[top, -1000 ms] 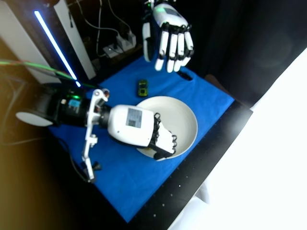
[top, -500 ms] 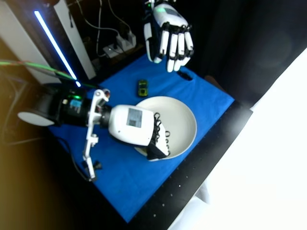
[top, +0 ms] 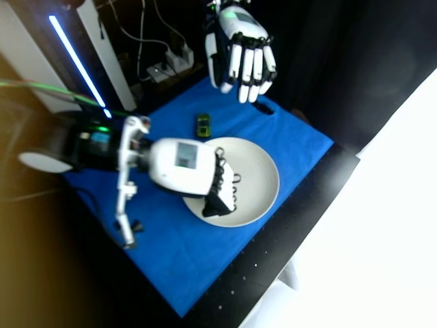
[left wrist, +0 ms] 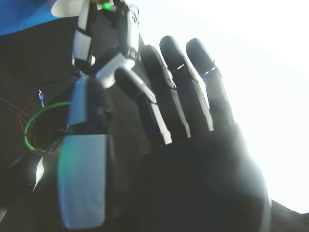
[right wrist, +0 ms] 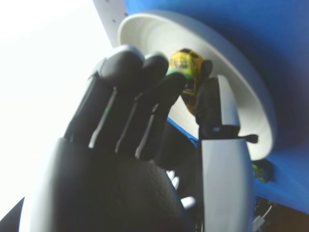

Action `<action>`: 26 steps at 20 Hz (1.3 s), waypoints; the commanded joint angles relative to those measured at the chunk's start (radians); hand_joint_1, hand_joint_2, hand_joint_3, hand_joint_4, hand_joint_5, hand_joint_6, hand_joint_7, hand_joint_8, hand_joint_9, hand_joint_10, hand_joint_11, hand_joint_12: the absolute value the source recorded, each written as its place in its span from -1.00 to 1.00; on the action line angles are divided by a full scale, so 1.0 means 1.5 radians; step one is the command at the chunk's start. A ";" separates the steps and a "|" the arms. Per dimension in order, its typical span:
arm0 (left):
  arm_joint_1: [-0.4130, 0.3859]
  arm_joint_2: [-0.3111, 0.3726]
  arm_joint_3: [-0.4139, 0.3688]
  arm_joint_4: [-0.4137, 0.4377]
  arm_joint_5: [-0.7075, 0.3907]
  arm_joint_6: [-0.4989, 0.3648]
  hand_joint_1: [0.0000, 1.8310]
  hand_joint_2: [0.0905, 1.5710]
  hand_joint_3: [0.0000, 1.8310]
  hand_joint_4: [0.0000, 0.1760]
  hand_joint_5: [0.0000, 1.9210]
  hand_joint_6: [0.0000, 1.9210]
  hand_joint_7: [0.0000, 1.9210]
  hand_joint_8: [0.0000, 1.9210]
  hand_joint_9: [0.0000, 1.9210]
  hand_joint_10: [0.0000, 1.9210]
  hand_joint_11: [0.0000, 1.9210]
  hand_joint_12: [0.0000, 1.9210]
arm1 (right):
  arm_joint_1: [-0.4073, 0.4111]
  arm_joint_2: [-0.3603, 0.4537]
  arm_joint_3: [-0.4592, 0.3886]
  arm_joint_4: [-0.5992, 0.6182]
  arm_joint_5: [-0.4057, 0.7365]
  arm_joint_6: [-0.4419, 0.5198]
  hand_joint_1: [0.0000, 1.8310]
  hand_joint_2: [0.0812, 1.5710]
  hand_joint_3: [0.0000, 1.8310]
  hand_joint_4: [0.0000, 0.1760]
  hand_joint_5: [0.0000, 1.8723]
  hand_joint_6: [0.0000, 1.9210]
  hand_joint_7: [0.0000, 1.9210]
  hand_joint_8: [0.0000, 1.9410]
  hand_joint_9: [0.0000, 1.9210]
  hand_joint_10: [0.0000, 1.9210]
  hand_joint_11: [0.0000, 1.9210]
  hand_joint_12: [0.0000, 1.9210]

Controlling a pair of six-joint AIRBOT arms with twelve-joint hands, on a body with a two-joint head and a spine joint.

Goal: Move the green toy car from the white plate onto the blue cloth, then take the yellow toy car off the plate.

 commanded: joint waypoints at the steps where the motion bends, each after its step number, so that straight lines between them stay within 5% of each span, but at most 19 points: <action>1: -0.004 -0.004 0.000 0.013 -0.081 -0.004 -0.19 0.34 -1.00 -0.23 -0.10 -0.81 -0.09 -1.00 -0.28 -0.71 -0.75 0.30 | 0.013 0.008 -0.010 -0.009 0.100 -0.004 0.35 0.50 -1.00 -1.00 -0.16 0.08 -0.08 0.48 -0.03 0.59 -0.09 0.92; 3: -0.003 -0.003 0.000 0.013 -0.082 -0.004 -0.18 0.33 -1.00 -0.15 -0.05 -0.92 -0.09 -1.00 -0.26 -0.73 -0.76 0.30 | 0.016 0.029 -0.032 -0.017 0.118 -0.004 0.25 0.51 -1.00 -1.00 -0.14 0.25 -0.08 0.69 -0.02 0.95 0.02 1.00; 4: -0.003 -0.003 0.000 0.012 -0.083 -0.004 -0.01 0.45 -1.00 0.77 -0.09 -0.04 -0.08 -1.00 -0.26 -0.73 -0.77 0.37 | 0.016 0.045 -0.049 -0.022 0.136 -0.004 0.25 0.49 -1.00 -1.00 -0.11 0.24 -0.02 0.77 0.06 0.99 0.13 1.00; 5: -0.002 -0.003 0.000 0.012 -0.083 -0.004 -0.16 0.37 -1.00 0.01 -0.20 -0.41 -0.09 -0.99 -0.26 -0.73 -0.76 0.36 | 0.016 0.051 -0.056 -0.024 0.142 -0.004 0.26 0.45 -1.00 -1.00 -0.04 0.16 0.11 0.86 0.24 1.00 0.32 1.00; 6: -0.002 -0.003 0.000 0.011 -0.084 -0.004 -0.01 0.45 -1.00 0.80 -0.15 0.12 -0.08 -0.99 -0.25 -0.73 -0.74 0.34 | 0.016 0.074 -0.080 -0.032 0.165 -0.004 0.26 0.43 -1.00 -1.00 -0.02 0.13 0.22 0.96 0.42 1.00 0.48 1.00; 7: -0.001 -0.003 0.000 0.010 -0.084 -0.004 0.00 0.49 -1.00 0.96 -0.17 0.28 -0.08 -0.99 -0.25 -0.73 -0.75 0.33 | 0.016 0.090 -0.099 -0.041 0.182 -0.004 0.28 0.40 -1.00 -1.00 0.03 0.06 0.28 0.97 0.46 1.00 0.53 1.00; 8: -0.001 -0.003 0.000 0.010 -0.085 -0.004 0.00 0.50 -1.00 0.99 -0.18 0.30 -0.07 -0.99 -0.24 -0.74 -0.73 0.29 | 0.016 0.101 -0.112 -0.047 0.194 -0.004 0.27 0.39 -1.00 -1.00 0.04 0.05 0.16 0.72 0.23 0.94 0.27 1.00; 9: 0.001 -0.003 0.000 0.009 -0.087 -0.004 0.01 0.49 -1.00 1.00 -0.17 0.30 -0.06 -0.99 -0.24 -0.75 -0.74 0.29 | 0.016 0.106 -0.130 -0.054 0.213 -0.004 0.37 0.37 -1.00 -1.00 0.05 -0.10 0.15 0.21 0.15 0.51 0.02 0.86; 10: 0.003 -0.003 -0.001 0.007 -0.089 -0.004 0.01 0.50 -1.00 1.00 -0.18 0.31 -0.07 -1.00 -0.24 -0.77 -0.75 0.30 | 0.016 0.132 -0.155 -0.059 0.241 -0.004 0.40 0.33 -1.00 -1.00 0.11 -0.22 0.22 -0.02 0.19 0.29 -0.01 0.75; 11: 0.005 -0.003 -0.001 0.005 -0.091 -0.004 0.00 0.50 -1.00 1.00 -0.18 0.32 -0.09 -1.00 -0.25 -0.79 -0.76 0.31 | 0.013 0.146 -0.168 -0.063 0.256 -0.004 0.40 0.33 -1.00 -1.00 0.10 -0.24 0.19 0.02 0.23 0.34 0.01 0.83; 12: 0.011 -0.002 -0.002 0.003 -0.096 -0.004 0.00 0.51 -1.00 1.00 -0.19 0.32 -0.10 -1.00 -0.27 -0.80 -0.79 0.30 | 0.004 0.160 -0.185 -0.069 0.276 -0.004 0.31 0.34 -1.00 -1.00 0.12 -0.10 0.29 0.44 0.34 0.77 0.27 0.97; 13: 0.015 -0.002 -0.003 0.000 -0.100 -0.005 0.00 0.51 -1.00 1.00 -0.20 0.34 -0.12 -1.00 -0.29 -0.84 -0.83 0.29 | -0.005 0.171 -0.197 -0.073 0.292 -0.004 0.29 0.35 -1.00 -1.00 0.10 -0.04 0.35 0.60 0.46 0.90 0.49 0.99; 14: 0.020 -0.001 -0.004 -0.003 -0.105 -0.007 -0.01 0.52 -1.00 1.00 -0.20 0.35 -0.13 -1.00 -0.28 -0.88 -0.83 0.27 | -0.017 0.184 -0.213 -0.076 0.315 -0.004 0.27 0.38 -0.99 -1.00 0.05 0.05 0.31 0.62 0.43 0.90 0.45 1.00; 17: 0.022 0.000 -0.005 -0.004 -0.108 -0.008 -0.01 0.52 -1.00 1.00 -0.20 0.35 -0.13 -1.00 -0.27 -0.90 -0.84 0.26 | -0.047 0.218 -0.251 -0.083 0.358 -0.004 0.36 0.41 -1.00 -1.00 -0.09 0.18 0.11 0.08 0.09 0.39 -0.01 0.74; 18: 0.023 0.000 -0.006 -0.004 -0.109 -0.008 -0.01 0.52 -1.00 1.00 -0.20 0.35 -0.13 -1.00 -0.27 -0.90 -0.84 0.26 | -0.057 0.228 -0.263 -0.086 0.368 -0.004 0.38 0.37 -1.00 -1.00 -0.03 0.08 0.16 -0.01 0.13 0.33 -0.01 0.72; 20: 0.027 0.001 -0.007 -0.006 -0.113 -0.008 -0.01 0.52 -1.00 1.00 -0.21 0.35 -0.15 -1.00 -0.27 -0.92 -0.84 0.27 | -0.081 0.246 -0.288 -0.093 0.388 -0.004 0.36 0.40 -1.00 -1.00 0.03 -0.04 0.03 0.22 -0.18 0.46 -0.43 0.97; 21: 0.030 0.002 -0.009 -0.008 -0.116 -0.008 -0.01 0.52 -1.00 1.00 -0.21 0.36 -0.15 -1.00 -0.28 -0.92 -0.85 0.26 | -0.091 0.254 -0.300 -0.095 0.392 -0.004 0.38 0.41 -1.00 -1.00 0.04 -0.12 0.00 0.32 -0.20 0.51 -0.47 0.99; 23: 0.036 0.005 -0.012 -0.012 -0.125 -0.008 -0.01 0.53 -1.00 1.00 -0.21 0.36 -0.16 -1.00 -0.27 -0.93 -0.85 0.29 | -0.112 0.269 -0.322 -0.100 0.394 -0.004 0.39 0.37 -1.00 -1.00 0.11 -0.24 0.07 0.23 -0.01 0.44 -0.15 0.85; 26: 0.046 0.007 -0.015 -0.019 -0.134 -0.008 -0.01 0.53 -1.00 1.00 -0.21 0.36 -0.13 -0.99 -0.23 -0.94 -0.79 0.30 | -0.154 0.278 -0.344 -0.100 0.399 -0.003 0.40 0.36 -1.00 -1.00 0.13 -0.33 0.08 0.25 0.13 0.51 0.05 0.85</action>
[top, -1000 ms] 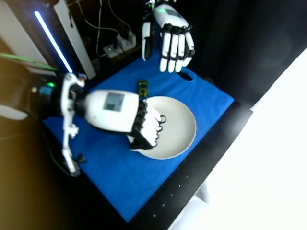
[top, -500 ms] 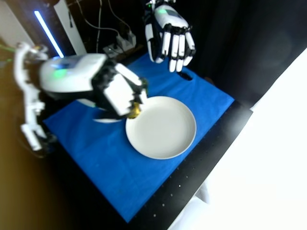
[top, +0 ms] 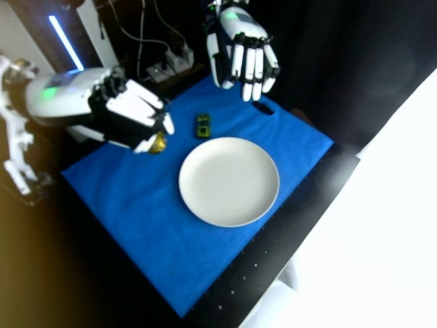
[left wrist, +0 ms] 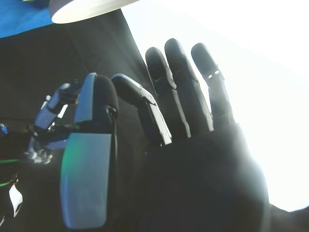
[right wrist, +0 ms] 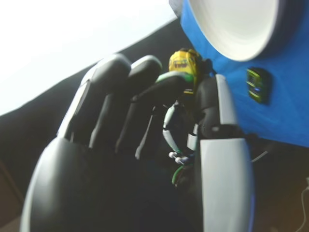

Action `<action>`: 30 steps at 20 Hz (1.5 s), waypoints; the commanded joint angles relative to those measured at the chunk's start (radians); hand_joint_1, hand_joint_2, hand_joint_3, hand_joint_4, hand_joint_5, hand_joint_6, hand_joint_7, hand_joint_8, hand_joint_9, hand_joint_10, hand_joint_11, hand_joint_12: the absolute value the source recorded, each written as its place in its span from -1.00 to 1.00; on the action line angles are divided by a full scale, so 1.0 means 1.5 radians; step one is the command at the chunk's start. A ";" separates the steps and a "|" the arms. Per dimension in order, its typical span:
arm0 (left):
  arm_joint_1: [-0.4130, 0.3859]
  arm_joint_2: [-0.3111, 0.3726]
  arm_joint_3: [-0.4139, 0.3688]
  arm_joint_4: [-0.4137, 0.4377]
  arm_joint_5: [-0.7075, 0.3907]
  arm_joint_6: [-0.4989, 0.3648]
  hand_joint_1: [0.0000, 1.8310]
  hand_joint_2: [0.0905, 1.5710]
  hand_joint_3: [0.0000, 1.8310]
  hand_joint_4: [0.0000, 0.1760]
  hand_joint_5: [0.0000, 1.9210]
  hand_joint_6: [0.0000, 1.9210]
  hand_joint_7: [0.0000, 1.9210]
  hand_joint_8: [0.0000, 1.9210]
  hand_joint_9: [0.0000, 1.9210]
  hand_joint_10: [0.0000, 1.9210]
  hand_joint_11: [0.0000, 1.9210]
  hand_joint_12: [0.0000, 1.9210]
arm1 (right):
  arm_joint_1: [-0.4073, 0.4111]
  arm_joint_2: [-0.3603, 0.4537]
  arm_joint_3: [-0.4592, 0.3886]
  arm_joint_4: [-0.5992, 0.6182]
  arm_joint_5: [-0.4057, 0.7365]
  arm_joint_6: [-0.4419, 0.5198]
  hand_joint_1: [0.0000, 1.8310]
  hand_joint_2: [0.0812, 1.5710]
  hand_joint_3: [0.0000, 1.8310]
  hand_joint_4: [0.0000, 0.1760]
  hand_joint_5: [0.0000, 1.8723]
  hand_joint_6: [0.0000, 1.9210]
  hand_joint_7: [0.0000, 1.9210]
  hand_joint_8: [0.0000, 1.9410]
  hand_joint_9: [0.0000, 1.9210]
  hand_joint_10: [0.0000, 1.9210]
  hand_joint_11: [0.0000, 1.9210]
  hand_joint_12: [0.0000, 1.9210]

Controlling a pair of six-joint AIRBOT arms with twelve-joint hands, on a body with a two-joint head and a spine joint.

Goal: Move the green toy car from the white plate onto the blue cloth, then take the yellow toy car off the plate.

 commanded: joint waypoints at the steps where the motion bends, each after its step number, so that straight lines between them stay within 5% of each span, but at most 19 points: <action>1: -0.004 0.006 -0.003 0.014 -0.087 -0.002 -0.01 0.52 -1.00 1.00 -0.21 0.36 -0.12 -0.99 -0.22 -0.93 -0.80 0.34 | -0.004 0.000 -0.008 -0.004 0.081 -0.003 0.41 0.34 -1.00 -1.00 0.17 -0.38 0.13 0.16 0.12 0.38 0.01 0.73; 6: -0.003 0.006 -0.004 0.013 -0.087 -0.002 0.00 0.51 -1.00 1.00 -0.19 0.33 -0.08 -0.99 -0.17 -0.90 -0.73 0.33 | -0.076 -0.005 -0.011 0.002 0.078 0.057 0.41 0.33 -1.00 -1.00 0.38 -0.84 0.06 0.28 0.14 0.53 0.06 0.78; 8: -0.003 0.006 -0.004 0.013 -0.087 -0.002 0.00 0.50 -1.00 1.00 -0.18 0.31 -0.08 -0.99 -0.16 -0.89 -0.74 0.38 | -0.101 -0.015 -0.007 0.019 0.070 0.058 0.39 0.39 -1.00 -1.00 0.19 -0.51 -0.03 0.42 0.00 0.58 -0.17 0.78; 11: -0.003 0.005 -0.004 0.012 -0.088 -0.002 0.00 0.50 -1.00 1.00 -0.18 0.32 -0.08 -0.99 -0.17 -0.88 -0.74 0.35 | -0.110 -0.036 0.005 0.029 0.031 0.058 0.40 0.30 -1.00 -1.00 0.41 -0.66 0.04 0.14 -0.03 0.25 -0.23 0.55; 12: -0.003 0.005 -0.004 0.012 -0.088 -0.003 0.00 0.50 -1.00 1.00 -0.18 0.31 -0.08 -0.99 -0.17 -0.87 -0.72 0.33 | -0.112 -0.042 0.011 0.033 0.022 0.058 0.40 0.30 -1.00 -1.00 0.39 -0.60 0.04 0.12 -0.06 0.31 -0.23 0.60; 13: -0.003 0.005 -0.005 0.012 -0.089 -0.003 0.01 0.49 -1.00 1.00 -0.17 0.29 -0.07 -0.99 -0.15 -0.85 -0.69 0.34 | -0.115 -0.047 0.016 0.039 0.016 0.058 0.31 0.31 -0.98 -1.00 0.18 -0.21 -0.07 -0.06 -0.19 0.15 -0.46 0.61; 14: -0.003 0.005 -0.005 0.012 -0.089 -0.003 0.01 0.49 -1.00 1.00 -0.16 0.29 -0.07 -0.99 -0.14 -0.85 -0.68 0.34 | -0.117 -0.049 0.017 0.044 0.015 0.058 0.26 0.28 -0.99 -1.00 -0.10 -0.36 -0.16 -0.17 -0.30 0.09 -0.59 0.61; 17: -0.002 0.005 -0.005 0.011 -0.090 -0.004 0.02 0.49 -1.00 1.00 -0.16 0.29 -0.08 -1.00 -0.17 -0.85 -0.70 0.31 | -0.117 -0.041 0.016 0.050 0.020 0.058 0.10 0.14 -1.00 -1.00 -0.48 -0.71 -0.64 -0.36 -0.74 -0.02 -0.96 0.62; 19: -0.002 0.005 -0.005 0.010 -0.090 -0.004 0.02 0.49 -1.00 1.00 -0.16 0.28 -0.07 -1.00 -0.17 -0.84 -0.72 0.33 | -0.117 -0.035 0.011 0.057 0.039 0.058 0.01 0.11 -1.00 -1.00 -0.61 -0.84 -0.75 -0.48 -0.85 -0.13 -1.00 0.57; 21: -0.002 0.005 -0.005 0.008 -0.092 -0.004 0.02 0.49 -1.00 1.00 -0.16 0.28 -0.06 -0.99 -0.19 -0.83 -0.74 0.36 | -0.117 -0.023 0.000 0.063 0.063 0.058 -0.05 0.07 -1.00 -1.00 -0.63 -0.84 -0.85 -0.32 -0.94 -0.03 -1.00 0.57; 24: 0.000 0.005 -0.005 0.005 -0.099 -0.004 0.02 0.49 -1.00 1.00 -0.16 0.28 -0.06 -1.00 -0.23 -0.75 -0.78 0.44 | -0.117 0.005 -0.012 0.076 0.115 0.058 -0.29 0.13 -0.98 -1.00 -0.57 -0.68 -0.74 -0.25 -0.80 -0.01 -0.98 0.74; 25: 0.001 0.006 -0.005 0.003 -0.104 -0.004 0.01 0.50 -1.00 1.00 -0.18 0.31 -0.06 -1.00 -0.26 -0.67 -0.76 0.43 | -0.120 0.014 -0.013 0.089 0.146 0.058 -0.35 0.27 -0.94 -1.00 -0.62 -0.41 -0.67 -0.19 -0.75 0.11 -0.90 0.84; 26: 0.001 0.007 -0.004 0.002 -0.111 -0.004 0.00 0.51 -1.00 1.00 -0.18 0.32 -0.05 -1.00 -0.29 -0.55 -0.73 0.43 | -0.123 0.022 -0.013 0.104 0.183 0.058 -0.30 0.34 -0.94 -1.00 -0.62 -0.17 -0.59 -0.11 -0.68 0.20 -0.82 0.86; 27: 0.001 0.008 -0.001 0.001 -0.122 -0.006 -0.02 0.53 -1.00 1.00 -0.22 0.37 -0.07 -1.00 -0.36 -0.39 -0.76 0.50 | -0.131 0.032 -0.013 0.131 0.251 0.058 0.01 0.61 -0.96 -1.00 -0.43 0.49 -0.43 0.16 -0.47 0.43 -0.62 0.97; 28: 0.001 0.009 0.004 0.001 -0.133 -0.016 -0.01 0.54 -1.00 1.00 -0.22 0.38 -0.07 -1.00 -0.40 -0.25 -0.74 0.57 | -0.135 0.038 -0.013 0.148 0.297 0.058 0.06 0.71 -0.96 -1.00 -0.44 0.69 -0.33 0.30 -0.38 0.53 -0.51 0.99; 29: 0.001 0.011 0.013 0.001 -0.149 -0.038 -0.03 0.56 -1.00 1.00 -0.25 0.42 -0.06 -1.00 -0.37 -0.29 -0.68 0.51 | -0.138 0.042 -0.012 0.164 0.356 0.058 0.17 0.71 -0.98 -1.00 -0.47 0.68 -0.30 0.63 -0.27 0.64 -0.39 1.00; 30: 0.001 0.012 0.024 0.003 -0.172 -0.067 0.00 0.55 -1.00 0.55 -0.23 0.40 -0.03 -0.99 -0.28 -0.45 -0.63 0.37 | -0.139 0.044 -0.009 0.176 0.410 0.058 0.21 0.72 -0.97 -1.00 -0.52 0.71 -0.29 0.73 -0.21 0.70 -0.28 1.00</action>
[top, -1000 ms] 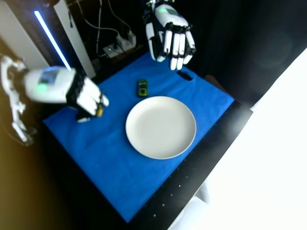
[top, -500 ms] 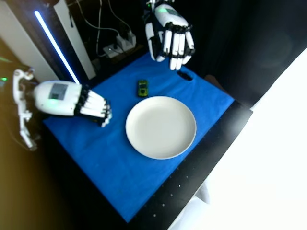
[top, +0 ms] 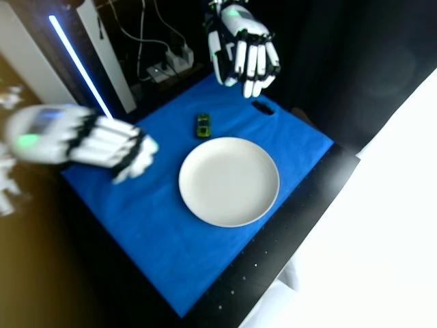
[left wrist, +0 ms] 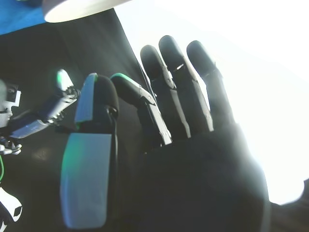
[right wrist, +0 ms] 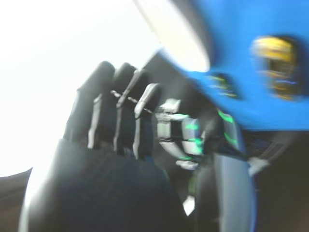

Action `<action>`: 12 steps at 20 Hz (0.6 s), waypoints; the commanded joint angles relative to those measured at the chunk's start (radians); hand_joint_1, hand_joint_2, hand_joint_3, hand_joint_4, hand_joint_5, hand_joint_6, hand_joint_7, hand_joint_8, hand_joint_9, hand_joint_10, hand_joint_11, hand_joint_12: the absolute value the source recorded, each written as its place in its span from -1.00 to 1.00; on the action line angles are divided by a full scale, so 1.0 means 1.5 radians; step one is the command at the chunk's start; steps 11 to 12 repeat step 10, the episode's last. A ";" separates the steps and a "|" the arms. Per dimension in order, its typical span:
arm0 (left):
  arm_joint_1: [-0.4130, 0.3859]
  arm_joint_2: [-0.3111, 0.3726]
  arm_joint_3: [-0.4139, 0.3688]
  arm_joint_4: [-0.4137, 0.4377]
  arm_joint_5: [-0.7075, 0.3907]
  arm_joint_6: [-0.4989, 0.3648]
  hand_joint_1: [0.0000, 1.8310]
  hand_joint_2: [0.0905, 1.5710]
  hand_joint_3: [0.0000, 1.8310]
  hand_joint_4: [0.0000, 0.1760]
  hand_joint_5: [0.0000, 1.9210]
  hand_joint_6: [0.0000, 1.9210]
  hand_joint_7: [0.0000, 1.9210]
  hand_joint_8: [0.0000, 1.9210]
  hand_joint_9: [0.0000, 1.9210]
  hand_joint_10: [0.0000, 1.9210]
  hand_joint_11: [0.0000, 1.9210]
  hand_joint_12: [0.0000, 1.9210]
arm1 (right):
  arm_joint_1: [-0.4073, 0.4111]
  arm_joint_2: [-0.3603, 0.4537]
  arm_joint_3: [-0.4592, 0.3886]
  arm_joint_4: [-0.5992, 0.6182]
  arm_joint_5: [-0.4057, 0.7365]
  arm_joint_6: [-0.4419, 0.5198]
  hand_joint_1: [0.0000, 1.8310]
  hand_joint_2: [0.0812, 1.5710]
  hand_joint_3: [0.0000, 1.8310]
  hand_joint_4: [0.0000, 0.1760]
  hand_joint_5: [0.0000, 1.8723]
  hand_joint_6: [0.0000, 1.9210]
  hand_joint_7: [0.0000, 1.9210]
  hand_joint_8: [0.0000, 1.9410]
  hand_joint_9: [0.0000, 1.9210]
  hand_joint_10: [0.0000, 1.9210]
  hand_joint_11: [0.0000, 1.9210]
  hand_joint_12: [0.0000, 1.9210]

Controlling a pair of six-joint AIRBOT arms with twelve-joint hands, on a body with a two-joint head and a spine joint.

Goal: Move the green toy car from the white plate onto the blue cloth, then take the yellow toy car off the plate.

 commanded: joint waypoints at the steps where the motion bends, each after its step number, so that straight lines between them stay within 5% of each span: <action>1: -0.004 0.009 0.011 0.009 -0.133 -0.027 0.01 0.55 -1.00 0.56 -0.23 0.39 -0.01 -0.99 -0.18 -0.64 -0.52 0.17 | 0.005 0.002 0.004 -0.011 0.183 0.001 0.22 0.73 -0.97 -1.00 -0.58 0.75 -0.27 0.73 -0.17 0.68 -0.25 0.96; 2: -0.010 0.013 0.018 0.009 -0.147 -0.033 -0.02 0.56 -1.00 0.91 -0.24 0.42 0.00 -1.00 -0.10 -0.76 -0.42 0.02 | 0.005 0.002 0.007 -0.001 0.219 0.001 0.17 0.80 -0.96 -1.00 -0.69 0.87 -0.34 0.82 -0.23 0.69 -0.29 0.93; 3: -0.022 0.016 0.024 0.010 -0.159 -0.034 0.00 0.57 -1.00 0.37 -0.26 0.44 -0.04 -1.00 -0.08 -0.85 -0.39 -0.09 | 0.005 0.002 0.012 0.018 0.261 0.000 0.12 0.88 -0.98 -1.00 -0.80 0.97 -0.40 0.90 -0.29 0.73 -0.30 0.94; 4: -0.035 0.018 0.035 0.016 -0.173 -0.044 -0.01 0.60 -1.00 0.11 -0.29 0.49 -0.10 -1.00 -0.10 -0.90 -0.44 -0.12 | 0.005 0.002 0.019 0.033 0.286 0.000 0.10 0.89 -0.99 -1.00 -0.80 0.99 -0.42 0.88 -0.40 0.70 -0.41 0.91; 5: -0.048 0.017 0.052 0.025 -0.192 -0.073 -0.12 0.54 -1.00 -1.00 -0.47 -0.43 -0.18 -1.00 -0.11 -0.94 -0.43 -0.17 | 0.005 0.002 0.023 0.044 0.322 0.000 -0.07 0.74 -1.00 -1.00 -0.96 0.23 -0.79 0.60 -0.62 0.65 -0.62 0.95; 6: -0.056 0.016 0.062 0.032 -0.205 -0.091 -0.16 0.51 -1.00 -1.00 -0.48 -0.82 -0.28 -1.00 -0.16 -0.98 -0.48 -0.21 | 0.005 0.002 0.024 0.045 0.345 0.000 -0.14 0.67 -1.00 -1.00 -0.99 -0.43 -0.94 0.45 -0.75 0.64 -0.77 0.99; 7: -0.066 0.015 0.068 0.042 -0.224 -0.100 -0.15 0.45 -1.00 -0.90 -0.71 -0.96 -0.48 -1.00 -0.31 -1.00 -0.57 -0.33 | 0.005 0.002 0.022 0.047 0.349 0.000 -0.36 0.66 -1.00 -0.83 -1.00 -0.50 -0.99 0.13 -0.93 0.33 -0.96 0.78; 8: -0.070 0.016 0.069 0.045 -0.233 -0.100 -0.16 0.49 -0.99 -0.74 -0.84 -0.99 -0.59 -1.00 -0.40 -1.00 -0.67 -0.39 | 0.008 0.003 0.021 0.046 0.349 0.000 -0.44 0.65 -1.00 -0.51 -1.00 -0.13 -0.94 -0.23 -0.95 -0.06 -0.99 0.48; 9: -0.071 0.016 0.069 0.046 -0.240 -0.100 -0.36 0.54 -1.00 -0.29 -0.92 -1.00 -0.71 -1.00 -0.54 -1.00 -0.73 -0.52 | 0.010 0.003 0.021 0.046 0.349 0.000 -0.40 0.65 -1.00 -0.55 -1.00 0.02 -0.90 -0.53 -0.97 -0.27 -1.00 0.19; 10: -0.073 0.016 0.070 0.053 -0.262 -0.099 -0.52 0.55 -1.00 -0.09 -0.93 -1.00 -0.76 -1.00 -0.60 -1.00 -0.80 -0.58 | 0.019 0.004 0.024 0.032 0.349 -0.001 -0.31 0.56 -1.00 -0.66 -1.00 -0.06 -0.84 -0.71 -0.89 -0.20 -1.00 0.46; 12: -0.073 0.016 0.070 0.053 -0.262 -0.099 -0.52 0.55 -1.00 -0.09 -0.93 -1.00 -0.76 -1.00 -0.60 -1.00 -0.80 -0.58 | 0.019 0.004 0.024 0.032 0.349 -0.001 -0.31 0.56 -1.00 -0.66 -1.00 -0.06 -0.84 -0.71 -0.89 -0.20 -1.00 0.46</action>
